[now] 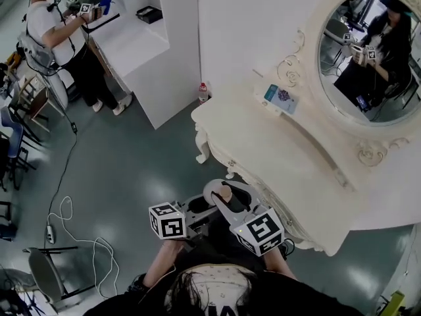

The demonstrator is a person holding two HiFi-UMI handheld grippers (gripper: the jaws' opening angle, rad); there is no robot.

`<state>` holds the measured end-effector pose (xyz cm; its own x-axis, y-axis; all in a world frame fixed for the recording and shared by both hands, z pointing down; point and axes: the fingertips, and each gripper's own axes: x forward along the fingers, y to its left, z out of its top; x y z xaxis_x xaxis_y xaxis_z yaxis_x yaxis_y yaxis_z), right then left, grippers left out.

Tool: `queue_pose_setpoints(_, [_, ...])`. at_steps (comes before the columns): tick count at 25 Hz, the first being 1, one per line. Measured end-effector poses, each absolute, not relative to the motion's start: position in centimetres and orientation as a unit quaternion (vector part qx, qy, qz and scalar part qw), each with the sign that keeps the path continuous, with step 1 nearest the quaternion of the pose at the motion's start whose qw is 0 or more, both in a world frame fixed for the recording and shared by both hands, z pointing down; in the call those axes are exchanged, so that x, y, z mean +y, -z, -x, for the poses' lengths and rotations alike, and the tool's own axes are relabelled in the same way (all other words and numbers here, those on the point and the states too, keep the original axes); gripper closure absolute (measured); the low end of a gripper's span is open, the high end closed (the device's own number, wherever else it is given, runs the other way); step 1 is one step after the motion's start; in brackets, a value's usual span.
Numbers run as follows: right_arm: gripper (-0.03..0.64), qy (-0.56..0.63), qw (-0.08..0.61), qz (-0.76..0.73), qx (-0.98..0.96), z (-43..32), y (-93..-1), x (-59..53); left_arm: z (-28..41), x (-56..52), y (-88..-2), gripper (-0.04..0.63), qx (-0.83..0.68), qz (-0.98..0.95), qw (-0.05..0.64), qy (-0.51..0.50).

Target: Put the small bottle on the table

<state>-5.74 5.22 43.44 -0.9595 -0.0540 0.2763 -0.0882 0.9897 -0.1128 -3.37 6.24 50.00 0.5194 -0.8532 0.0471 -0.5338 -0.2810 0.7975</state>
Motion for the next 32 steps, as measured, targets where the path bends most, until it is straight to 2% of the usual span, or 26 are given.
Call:
queue_pose_setpoints(12, [0.468, -0.063, 0.116, -0.045, -0.990, 10.2, -42.0, -5.8, 8.1, -4.7, -48.7, 0.334, -0.444, -0.786, 0.397, 0.168])
queue_pose_setpoints(32, [0.468, -0.105, 0.115, -0.167, -0.973, 9.0, -42.9, -16.2, 7.2, -14.3, -49.5, 0.334, -0.344, -0.822, 0.441, 0.108])
